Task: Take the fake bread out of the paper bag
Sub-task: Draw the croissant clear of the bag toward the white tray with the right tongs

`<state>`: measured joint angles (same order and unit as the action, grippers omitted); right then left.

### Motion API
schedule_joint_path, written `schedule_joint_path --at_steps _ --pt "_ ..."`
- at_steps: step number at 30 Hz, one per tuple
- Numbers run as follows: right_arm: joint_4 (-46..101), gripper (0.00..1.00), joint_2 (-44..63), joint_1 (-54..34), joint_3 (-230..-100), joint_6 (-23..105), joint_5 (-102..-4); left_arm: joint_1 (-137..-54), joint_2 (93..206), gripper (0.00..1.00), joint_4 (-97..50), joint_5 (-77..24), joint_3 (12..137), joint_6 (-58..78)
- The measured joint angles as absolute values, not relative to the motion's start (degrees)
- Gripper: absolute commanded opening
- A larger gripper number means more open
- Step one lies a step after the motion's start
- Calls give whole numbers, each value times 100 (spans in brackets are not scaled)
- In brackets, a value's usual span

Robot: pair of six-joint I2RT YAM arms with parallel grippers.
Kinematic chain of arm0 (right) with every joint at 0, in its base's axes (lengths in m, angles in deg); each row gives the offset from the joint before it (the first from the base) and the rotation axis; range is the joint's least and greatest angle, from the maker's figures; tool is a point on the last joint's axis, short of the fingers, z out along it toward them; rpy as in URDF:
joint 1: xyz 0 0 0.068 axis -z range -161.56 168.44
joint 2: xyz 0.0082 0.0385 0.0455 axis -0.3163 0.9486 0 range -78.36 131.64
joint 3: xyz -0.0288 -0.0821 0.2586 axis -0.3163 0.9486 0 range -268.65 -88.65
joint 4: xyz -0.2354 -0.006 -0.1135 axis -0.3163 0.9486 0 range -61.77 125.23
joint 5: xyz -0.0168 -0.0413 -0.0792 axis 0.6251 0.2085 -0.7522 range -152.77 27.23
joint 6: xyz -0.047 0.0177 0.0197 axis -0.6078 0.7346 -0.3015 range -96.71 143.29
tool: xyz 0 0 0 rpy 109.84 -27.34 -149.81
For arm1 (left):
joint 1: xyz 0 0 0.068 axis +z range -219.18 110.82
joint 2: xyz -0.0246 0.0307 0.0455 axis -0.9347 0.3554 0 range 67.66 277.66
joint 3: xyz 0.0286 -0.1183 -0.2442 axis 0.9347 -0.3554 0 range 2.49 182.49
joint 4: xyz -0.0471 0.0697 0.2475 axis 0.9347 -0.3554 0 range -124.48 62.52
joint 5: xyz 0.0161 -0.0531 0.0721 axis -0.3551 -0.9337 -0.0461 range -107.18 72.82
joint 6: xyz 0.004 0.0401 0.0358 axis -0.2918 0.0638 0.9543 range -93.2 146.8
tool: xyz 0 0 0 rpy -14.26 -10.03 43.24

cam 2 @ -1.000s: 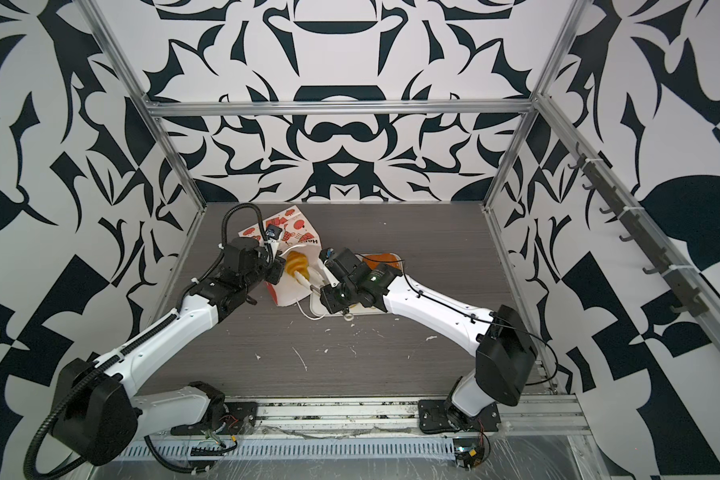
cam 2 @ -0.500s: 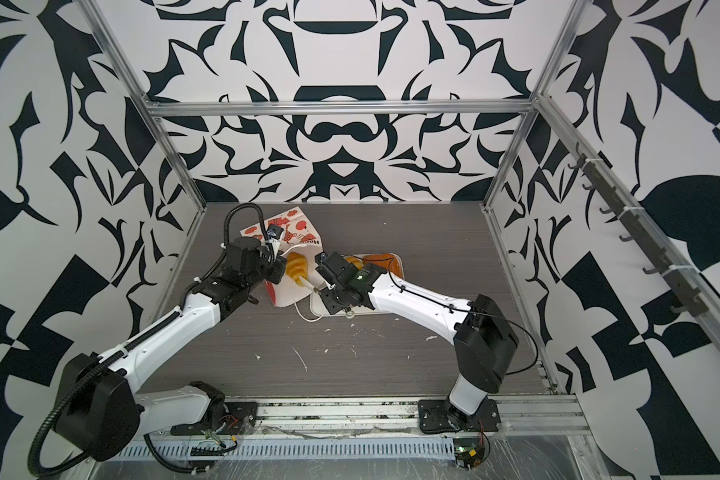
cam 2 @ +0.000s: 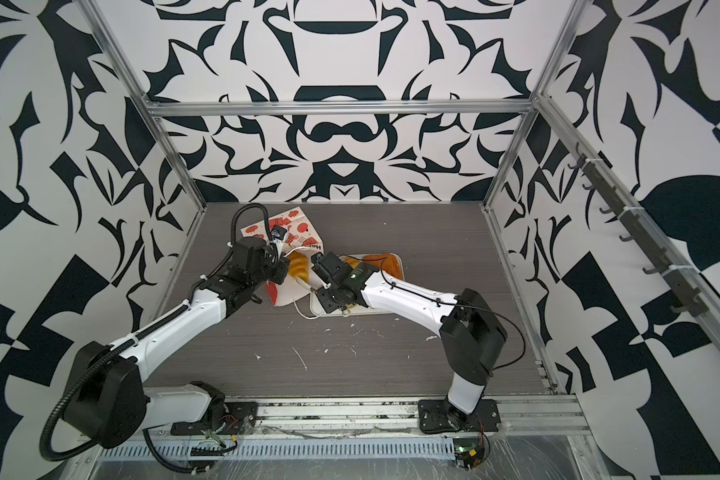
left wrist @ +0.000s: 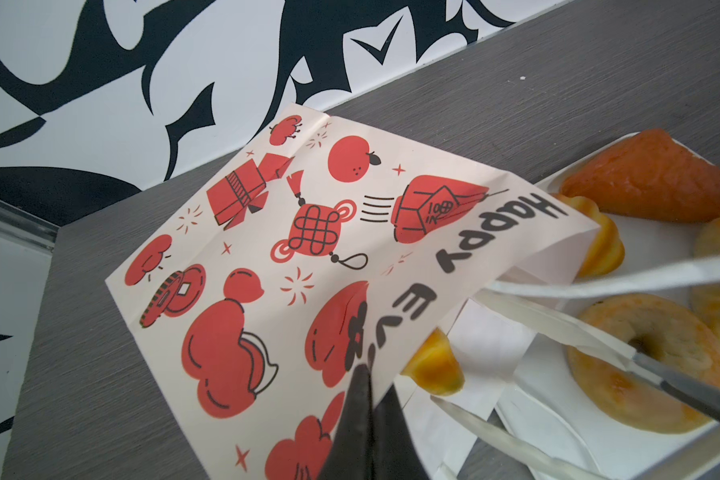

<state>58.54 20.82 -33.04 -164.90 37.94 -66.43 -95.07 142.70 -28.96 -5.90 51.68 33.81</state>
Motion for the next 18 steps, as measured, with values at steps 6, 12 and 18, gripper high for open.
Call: schedule_joint_path --at_steps 6,12,18 --pt "5806 54 2239 -3304 -16641 3794 -6625 -9507 14310 0 -2854 -620 5199 3363" --pt "5716 54 2359 -3304 -16704 3799 -6562 -9507 14323 0 -2856 -659 5199 3357" --pt "5692 53 2458 -3304 -16768 3812 -6494 -9507 14325 0 -2850 -675 5199 3309"
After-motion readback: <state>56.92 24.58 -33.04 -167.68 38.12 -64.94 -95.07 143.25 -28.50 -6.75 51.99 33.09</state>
